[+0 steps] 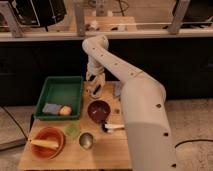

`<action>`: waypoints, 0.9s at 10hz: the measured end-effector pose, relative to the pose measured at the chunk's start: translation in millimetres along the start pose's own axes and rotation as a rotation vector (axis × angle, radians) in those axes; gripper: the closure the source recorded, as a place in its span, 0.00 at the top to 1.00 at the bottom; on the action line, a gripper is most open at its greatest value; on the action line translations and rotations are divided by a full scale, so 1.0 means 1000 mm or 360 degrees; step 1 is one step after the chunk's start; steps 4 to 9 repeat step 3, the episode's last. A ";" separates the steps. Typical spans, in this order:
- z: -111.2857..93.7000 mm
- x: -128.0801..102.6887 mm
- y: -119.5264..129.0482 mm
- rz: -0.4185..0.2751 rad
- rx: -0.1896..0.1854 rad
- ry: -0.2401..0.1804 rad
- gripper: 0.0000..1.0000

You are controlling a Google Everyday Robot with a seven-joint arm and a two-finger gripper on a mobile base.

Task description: Place eraser in paper cup

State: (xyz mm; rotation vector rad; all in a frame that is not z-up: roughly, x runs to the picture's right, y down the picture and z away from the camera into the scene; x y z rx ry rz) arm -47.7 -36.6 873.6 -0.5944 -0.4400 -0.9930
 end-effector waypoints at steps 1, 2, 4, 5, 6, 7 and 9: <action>0.000 0.001 0.001 0.0003 0.0006 0.0002 0.80; -0.001 0.002 0.002 0.0006 0.0010 0.0005 0.80; -0.003 0.004 0.003 0.0013 0.0025 0.0008 0.80; -0.003 0.004 0.003 0.0013 0.0025 0.0008 0.80; -0.003 0.004 0.003 0.0013 0.0025 0.0008 0.80; -0.003 0.004 0.003 0.0013 0.0025 0.0008 0.80; -0.003 0.004 0.003 0.0013 0.0025 0.0008 0.80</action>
